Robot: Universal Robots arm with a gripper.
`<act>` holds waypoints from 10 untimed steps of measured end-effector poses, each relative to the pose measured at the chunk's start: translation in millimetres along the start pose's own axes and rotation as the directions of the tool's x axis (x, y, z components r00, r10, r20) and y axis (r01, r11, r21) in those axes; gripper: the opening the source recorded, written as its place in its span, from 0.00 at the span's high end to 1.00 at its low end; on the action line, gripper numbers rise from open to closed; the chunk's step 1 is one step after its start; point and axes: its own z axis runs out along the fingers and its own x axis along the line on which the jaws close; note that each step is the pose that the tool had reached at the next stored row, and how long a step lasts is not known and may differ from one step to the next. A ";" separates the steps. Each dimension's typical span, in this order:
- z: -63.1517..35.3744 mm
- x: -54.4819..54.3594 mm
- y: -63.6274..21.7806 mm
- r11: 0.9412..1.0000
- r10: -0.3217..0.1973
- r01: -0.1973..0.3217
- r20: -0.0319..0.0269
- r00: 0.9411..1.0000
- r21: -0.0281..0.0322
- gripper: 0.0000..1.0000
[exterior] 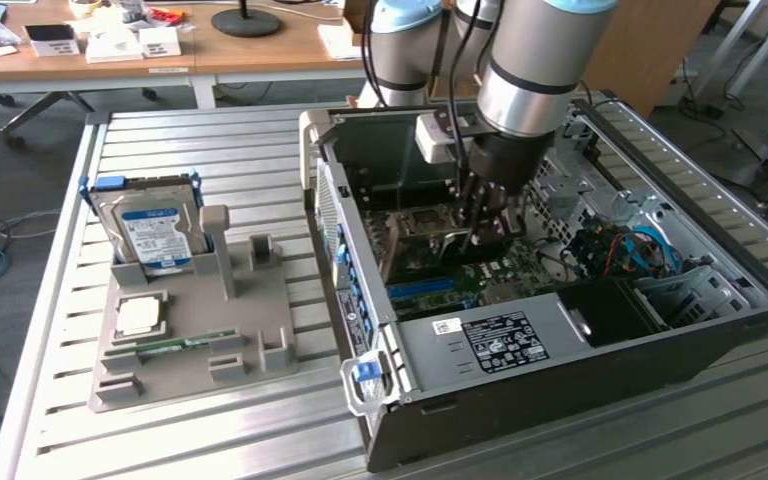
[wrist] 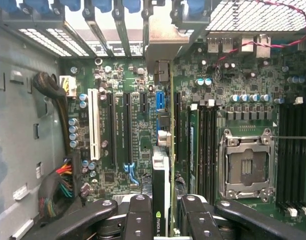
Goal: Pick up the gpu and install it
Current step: 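Insert the gpu into the slot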
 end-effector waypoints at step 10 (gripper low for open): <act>9.5 0.5 7.4 1.000 0.000 0.000 -0.001 1.000 0.000 0.73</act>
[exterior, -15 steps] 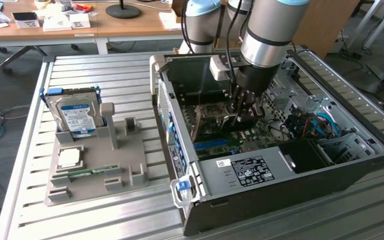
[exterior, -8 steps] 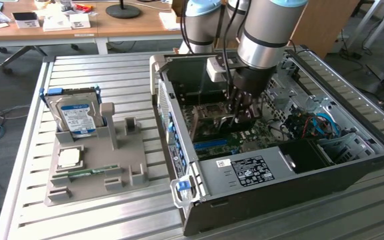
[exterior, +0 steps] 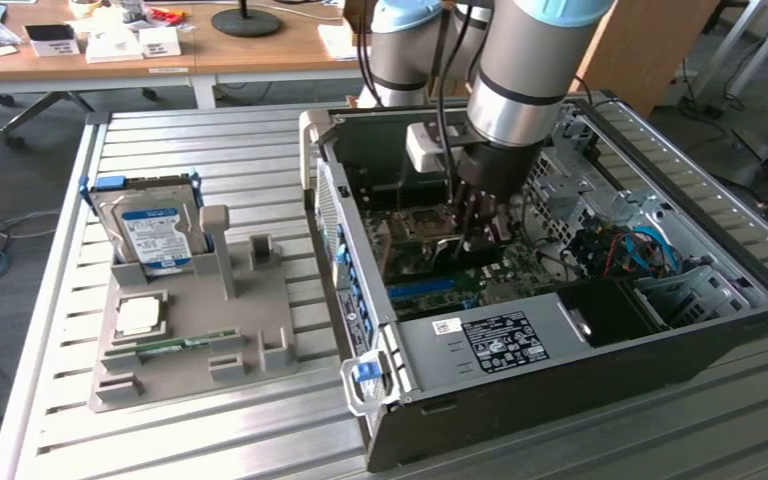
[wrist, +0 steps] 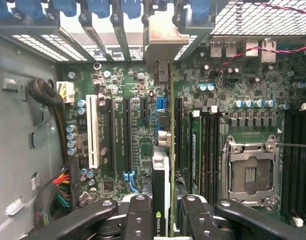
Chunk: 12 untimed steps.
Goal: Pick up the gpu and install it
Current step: 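Insert the gpu into the slot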
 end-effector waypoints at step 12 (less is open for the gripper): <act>2.5 0.0 0.7 1.000 0.000 0.000 0.000 1.000 0.000 0.73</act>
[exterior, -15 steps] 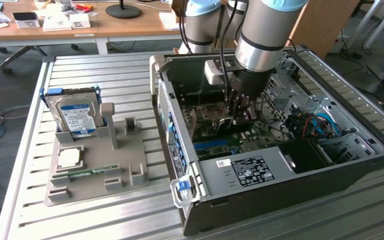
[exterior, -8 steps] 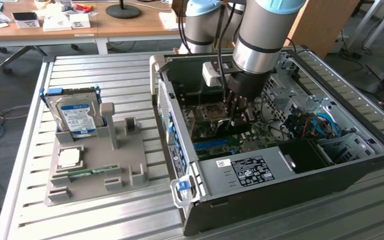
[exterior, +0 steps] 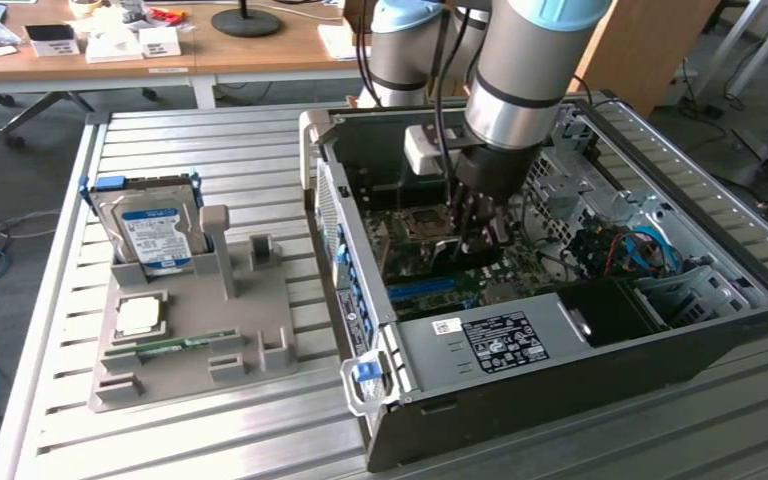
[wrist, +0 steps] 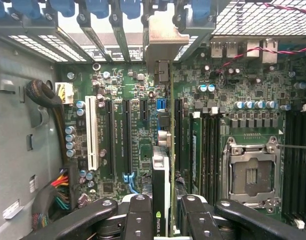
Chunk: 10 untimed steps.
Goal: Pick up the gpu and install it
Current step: 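Insert the gpu into the slot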
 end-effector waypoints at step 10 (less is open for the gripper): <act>1.2 0.1 1.2 1.000 0.000 0.000 0.000 1.000 0.000 0.73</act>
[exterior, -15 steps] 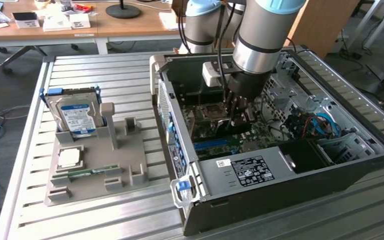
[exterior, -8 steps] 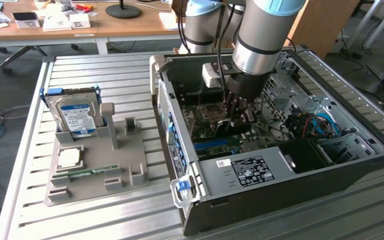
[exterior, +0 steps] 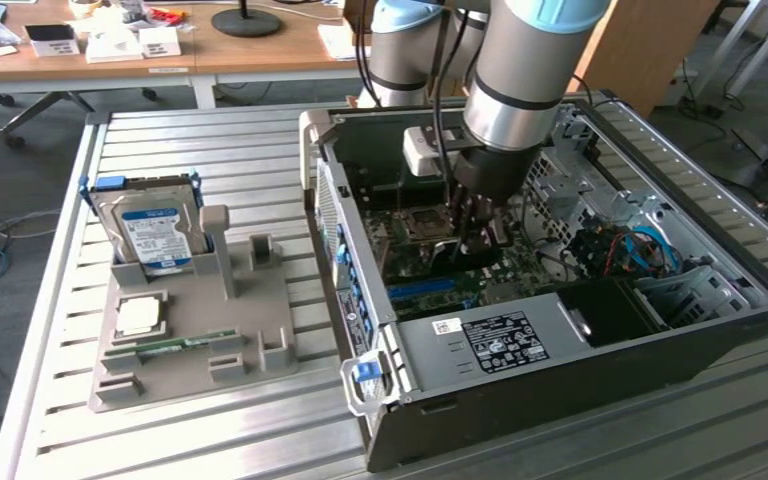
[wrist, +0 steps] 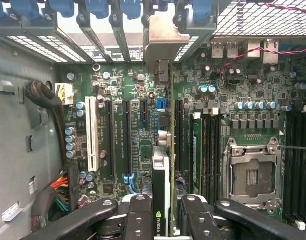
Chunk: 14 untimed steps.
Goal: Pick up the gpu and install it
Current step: 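Insert the gpu into the slot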
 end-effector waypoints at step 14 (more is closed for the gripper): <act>0.5 0.1 2.6 1.000 0.000 0.000 0.000 1.000 0.000 0.73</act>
